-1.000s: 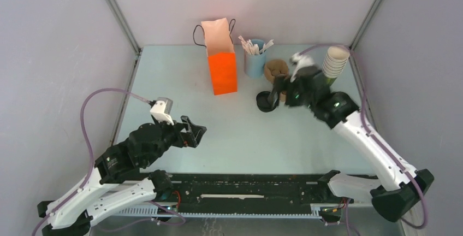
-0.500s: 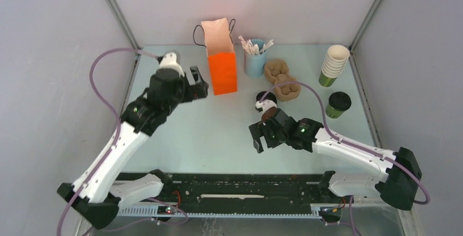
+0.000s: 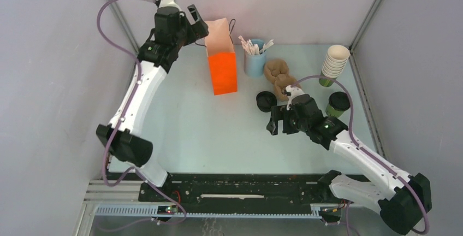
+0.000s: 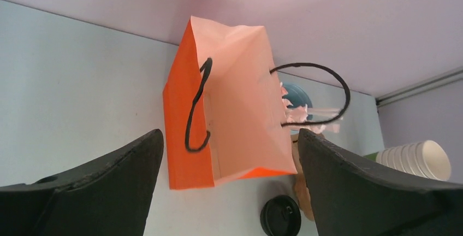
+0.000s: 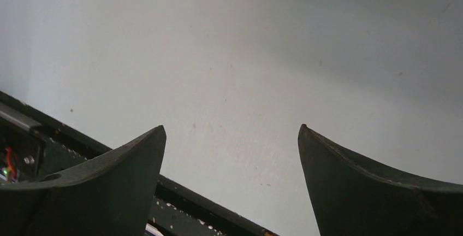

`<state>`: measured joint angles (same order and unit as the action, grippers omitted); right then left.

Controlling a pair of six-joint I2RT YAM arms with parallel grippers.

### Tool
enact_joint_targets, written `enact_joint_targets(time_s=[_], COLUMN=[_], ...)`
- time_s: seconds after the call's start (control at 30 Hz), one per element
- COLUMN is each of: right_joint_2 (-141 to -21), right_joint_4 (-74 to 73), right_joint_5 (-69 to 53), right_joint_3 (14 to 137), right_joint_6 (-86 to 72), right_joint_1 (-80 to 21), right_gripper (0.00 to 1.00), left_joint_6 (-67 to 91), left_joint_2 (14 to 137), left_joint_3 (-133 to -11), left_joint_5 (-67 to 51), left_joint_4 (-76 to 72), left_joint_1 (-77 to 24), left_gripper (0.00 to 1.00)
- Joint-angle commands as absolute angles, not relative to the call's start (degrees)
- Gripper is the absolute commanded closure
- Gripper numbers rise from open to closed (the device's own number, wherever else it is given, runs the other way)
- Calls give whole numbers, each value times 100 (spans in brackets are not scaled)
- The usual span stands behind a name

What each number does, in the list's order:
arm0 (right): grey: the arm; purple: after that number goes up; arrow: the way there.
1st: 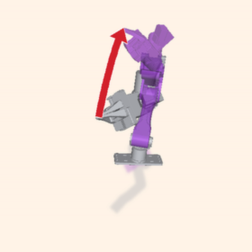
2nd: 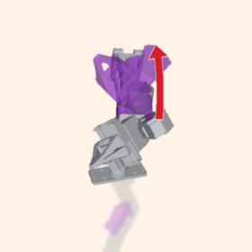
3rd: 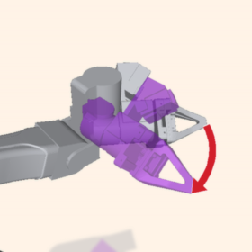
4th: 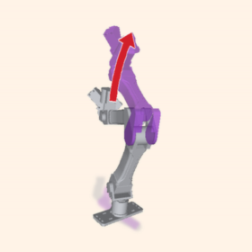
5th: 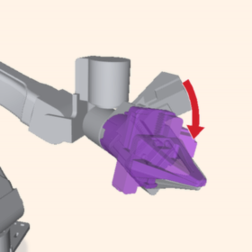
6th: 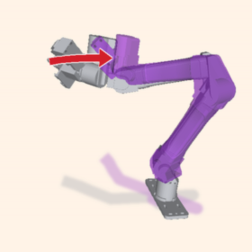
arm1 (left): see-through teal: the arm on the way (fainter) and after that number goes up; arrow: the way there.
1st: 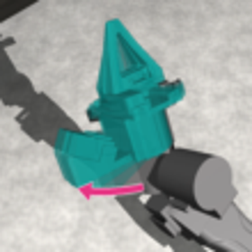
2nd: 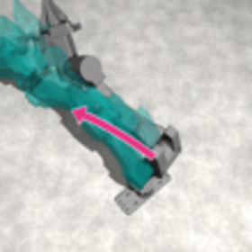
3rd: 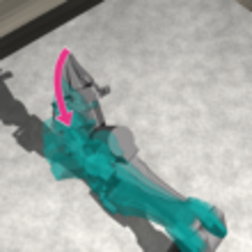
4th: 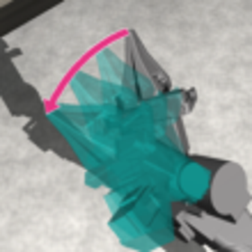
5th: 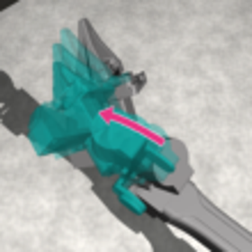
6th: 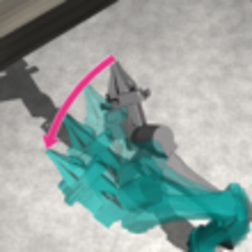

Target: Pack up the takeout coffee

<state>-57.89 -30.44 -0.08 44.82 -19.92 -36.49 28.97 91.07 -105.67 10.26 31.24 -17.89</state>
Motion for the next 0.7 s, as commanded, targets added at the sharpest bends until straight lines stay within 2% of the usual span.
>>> enact_joint_targets(time_s=[0.0, 0.17, 0.47, 0.67], right_joint_2=[-5607, -5949, -8194, -10149], right_joint_4=[-2624, -2333, -2092, -3772], right_joint_5=[-508, -327, 1771, 2842], right_joint_3=[4535, 4851, 6677, 8766], right_joint_6=[-2136, -2160, -3898, -6262], right_joint_1=[-3050, -2399, -1996, -2027], right_gripper=[0, 0, 4, 10], left_joint_6=[2631, 2497, 1982, 1720], left_joint_2=[9638, 9386, 7567, 6726], left_joint_3=[-11322, -11049, -9076, -7892], left_joint_5=[1126, 1282, 1635, 1217], left_joint_4=[3280, 3467, 3281, 2669], left_joint_1=[-1741, -1749, -1754, -1759], left_gripper=[4, 1, 0, 0])
